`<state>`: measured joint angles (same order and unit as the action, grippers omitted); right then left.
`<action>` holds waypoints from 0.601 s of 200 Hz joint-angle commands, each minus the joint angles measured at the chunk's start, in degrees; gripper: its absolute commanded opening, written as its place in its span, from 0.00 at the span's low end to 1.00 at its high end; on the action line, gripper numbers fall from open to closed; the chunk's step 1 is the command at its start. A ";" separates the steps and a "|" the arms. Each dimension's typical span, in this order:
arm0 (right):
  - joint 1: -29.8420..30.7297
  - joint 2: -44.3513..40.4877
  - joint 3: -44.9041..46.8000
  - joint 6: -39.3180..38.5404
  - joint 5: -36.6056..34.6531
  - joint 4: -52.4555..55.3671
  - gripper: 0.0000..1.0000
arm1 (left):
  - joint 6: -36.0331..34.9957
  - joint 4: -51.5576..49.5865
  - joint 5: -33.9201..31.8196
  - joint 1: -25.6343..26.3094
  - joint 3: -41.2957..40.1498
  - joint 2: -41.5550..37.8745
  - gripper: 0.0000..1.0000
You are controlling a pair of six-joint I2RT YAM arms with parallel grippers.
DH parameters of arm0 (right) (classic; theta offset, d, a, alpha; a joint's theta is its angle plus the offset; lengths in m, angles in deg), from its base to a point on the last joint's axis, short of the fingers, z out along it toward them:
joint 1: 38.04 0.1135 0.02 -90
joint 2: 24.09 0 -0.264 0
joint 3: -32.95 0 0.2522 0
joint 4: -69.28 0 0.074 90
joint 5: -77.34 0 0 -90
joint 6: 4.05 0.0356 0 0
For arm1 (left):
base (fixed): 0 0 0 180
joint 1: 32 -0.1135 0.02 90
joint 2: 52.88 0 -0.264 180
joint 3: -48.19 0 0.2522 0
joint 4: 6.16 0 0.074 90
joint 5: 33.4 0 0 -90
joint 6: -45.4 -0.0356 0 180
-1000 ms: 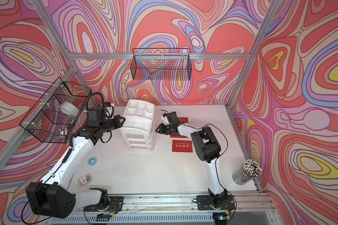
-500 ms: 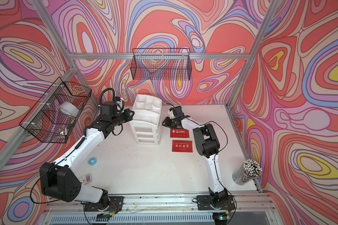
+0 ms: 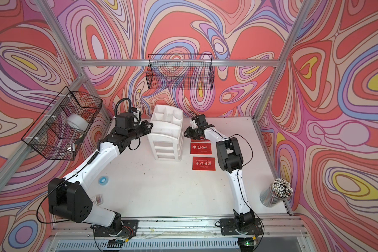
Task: Take the postcards out of the drawer
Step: Move the storage box to the center of the board.
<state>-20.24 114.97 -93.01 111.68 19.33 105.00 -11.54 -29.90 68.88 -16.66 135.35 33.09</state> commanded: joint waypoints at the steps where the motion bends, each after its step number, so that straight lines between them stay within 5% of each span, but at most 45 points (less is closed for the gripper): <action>1: 1.86 1.77 -2.50 -0.47 5.49 -1.68 0.34 | 0.55 -5.58 6.86 3.72 -2.77 3.82 0.03; 120: 0.95 1.61 -3.81 0.19 5.39 -2.52 0.34 | -3.35 -8.32 2.59 3.73 1.06 1.29 0.16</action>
<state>-20.57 117.20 -96.62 111.88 21.08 105.77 -11.47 -30.03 66.38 -15.77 134.74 32.13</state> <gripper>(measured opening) 0.343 0.147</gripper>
